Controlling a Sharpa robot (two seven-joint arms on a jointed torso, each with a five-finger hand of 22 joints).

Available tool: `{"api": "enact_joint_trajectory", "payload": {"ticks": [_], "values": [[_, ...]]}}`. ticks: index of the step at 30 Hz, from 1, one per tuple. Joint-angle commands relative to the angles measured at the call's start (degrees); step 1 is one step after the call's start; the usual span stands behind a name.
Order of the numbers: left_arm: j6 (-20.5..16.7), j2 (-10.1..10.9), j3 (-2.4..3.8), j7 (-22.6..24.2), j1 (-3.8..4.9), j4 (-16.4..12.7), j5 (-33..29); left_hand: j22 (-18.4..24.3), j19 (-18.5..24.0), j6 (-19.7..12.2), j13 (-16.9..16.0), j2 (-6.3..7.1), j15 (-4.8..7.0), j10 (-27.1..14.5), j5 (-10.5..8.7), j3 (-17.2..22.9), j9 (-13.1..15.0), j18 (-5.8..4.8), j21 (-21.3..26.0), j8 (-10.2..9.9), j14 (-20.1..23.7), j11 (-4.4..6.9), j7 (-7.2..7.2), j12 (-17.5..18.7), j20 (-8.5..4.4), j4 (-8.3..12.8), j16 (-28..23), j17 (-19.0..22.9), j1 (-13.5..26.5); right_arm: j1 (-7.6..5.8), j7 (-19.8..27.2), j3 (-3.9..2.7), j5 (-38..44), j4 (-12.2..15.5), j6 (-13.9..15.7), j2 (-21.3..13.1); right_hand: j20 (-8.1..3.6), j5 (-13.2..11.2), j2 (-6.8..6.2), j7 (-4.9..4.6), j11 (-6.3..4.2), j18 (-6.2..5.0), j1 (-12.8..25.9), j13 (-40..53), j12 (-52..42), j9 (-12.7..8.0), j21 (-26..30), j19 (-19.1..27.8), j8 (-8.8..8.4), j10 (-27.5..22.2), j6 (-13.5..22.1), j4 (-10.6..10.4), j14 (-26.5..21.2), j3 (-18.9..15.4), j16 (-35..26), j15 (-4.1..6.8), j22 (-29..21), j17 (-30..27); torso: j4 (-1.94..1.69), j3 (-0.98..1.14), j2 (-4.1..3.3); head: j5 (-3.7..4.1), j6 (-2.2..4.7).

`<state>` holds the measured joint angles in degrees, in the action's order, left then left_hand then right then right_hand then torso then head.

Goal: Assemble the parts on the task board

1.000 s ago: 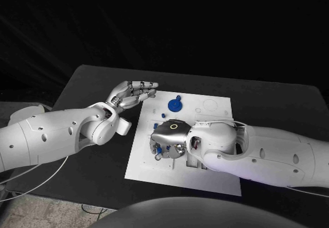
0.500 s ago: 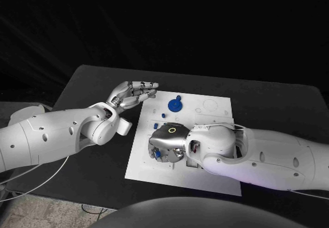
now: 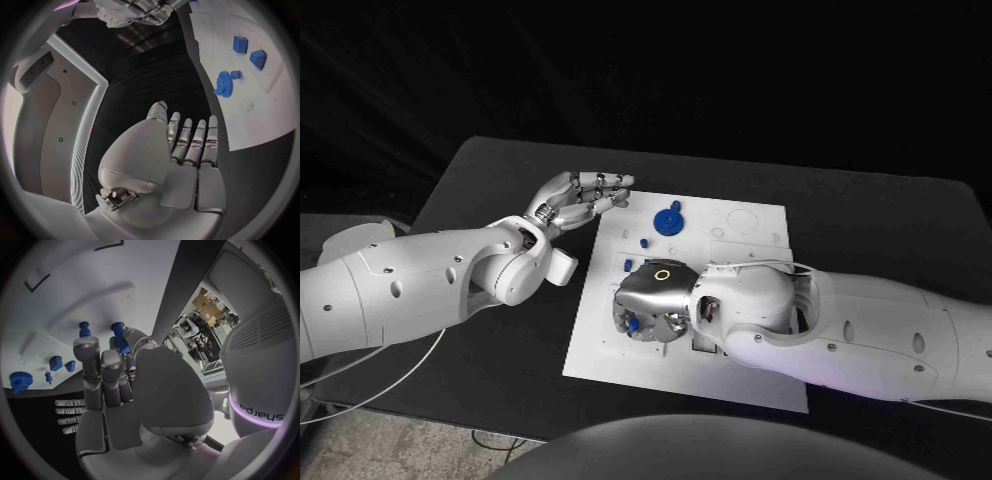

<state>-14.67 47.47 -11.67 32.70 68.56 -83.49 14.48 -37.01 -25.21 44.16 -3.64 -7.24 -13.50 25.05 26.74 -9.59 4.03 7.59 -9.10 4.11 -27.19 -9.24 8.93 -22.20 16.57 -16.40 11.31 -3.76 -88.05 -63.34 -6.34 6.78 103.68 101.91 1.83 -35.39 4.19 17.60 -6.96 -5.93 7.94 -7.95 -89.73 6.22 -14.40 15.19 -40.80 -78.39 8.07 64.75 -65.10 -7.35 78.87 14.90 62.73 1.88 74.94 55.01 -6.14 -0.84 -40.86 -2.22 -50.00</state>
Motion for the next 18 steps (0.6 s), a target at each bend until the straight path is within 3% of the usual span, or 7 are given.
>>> {"api": "enact_joint_trajectory", "payload": {"ticks": [1,12,16,18], "values": [[1.5,-0.1,0.04,0.3,-0.04,-0.1,-0.5,0.1,-0.3,0.0,-0.1,-0.39,-0.25,0.1,-0.05,0.3,0.0,-0.59,-0.4,0.1,-0.1,-0.32,0.32,0.0,0.01,0.0,0.3,0.0,-0.3,0.20,0.2,0.01,2.6,-0.2,-0.7,0.2,-0.13,0.1,0.00,-0.44,-5.56,0.40,-0.8,0.6,0.0,-0.1,0.4,0.4,-0.33,5.8,0.1,0.5,-0.5,0.0,-0.3,-0.07,5.1,-0.2,-0.04,0.00,-0.07,0.07,0.00],[1.8,0.0,0.04,0.1,-0.05,-0.1,-1.2,0.1,-0.3,0.0,0.0,-0.43,-0.25,0.1,-0.06,0.4,0.0,-0.60,-0.4,0.1,0.0,-0.33,0.34,0.0,0.01,0.0,0.3,0.1,-0.3,0.68,0.3,0.01,5.6,-0.2,-0.4,0.4,0.05,-0.2,-0.15,-0.83,-5.11,0.35,-0.7,0.8,0.7,-0.3,1.2,1.1,-1.11,4.8,0.7,0.9,-1.2,0.2,-0.8,-0.41,5.0,-0.5,-0.01,-0.02,-0.05,0.01,0.00],[2.0,-0.1,0.04,0.1,-0.07,-0.1,-1.7,0.1,-0.3,-0.1,0.0,-0.44,-0.25,0.1,-0.07,0.4,0.0,-0.60,-0.4,0.1,0.0,-0.33,0.34,0.0,0.01,0.0,0.3,0.1,-0.3,0.72,0.2,0.01,5.4,-0.1,-0.7,0.4,0.26,-1.3,-0.37,-1.24,-4.45,0.24,0.3,0.8,1.9,-0.9,2.1,1.8,-2.72,2.3,3.0,0.5,-1.6,0.1,-1.2,-0.62,4.7,-0.8,0.00,-0.04,-0.02,0.06,0.00],[2.0,-0.1,0.04,0.0,-0.08,-0.1,-1.9,0.1,-0.3,-0.1,0.0,-0.44,-0.25,0.1,-0.07,0.4,0.0,-0.60,-0.4,0.1,0.0,-0.33,0.34,0.0,0.01,0.0,0.3,0.1,-0.3,0.73,0.2,0.01,5.1,-0.1,-0.9,0.3,0.44,-3.3,-1.16,-1.16,-3.73,-0.02,2.0,0.4,3.7,-1.8,3.8,2.6,-4.44,-1.7,6.7,-0.6,-2.4,-0.4,-1.9,-0.68,4.4,-1.5,0.00,-0.05,-0.01,0.01,0.00]]}}
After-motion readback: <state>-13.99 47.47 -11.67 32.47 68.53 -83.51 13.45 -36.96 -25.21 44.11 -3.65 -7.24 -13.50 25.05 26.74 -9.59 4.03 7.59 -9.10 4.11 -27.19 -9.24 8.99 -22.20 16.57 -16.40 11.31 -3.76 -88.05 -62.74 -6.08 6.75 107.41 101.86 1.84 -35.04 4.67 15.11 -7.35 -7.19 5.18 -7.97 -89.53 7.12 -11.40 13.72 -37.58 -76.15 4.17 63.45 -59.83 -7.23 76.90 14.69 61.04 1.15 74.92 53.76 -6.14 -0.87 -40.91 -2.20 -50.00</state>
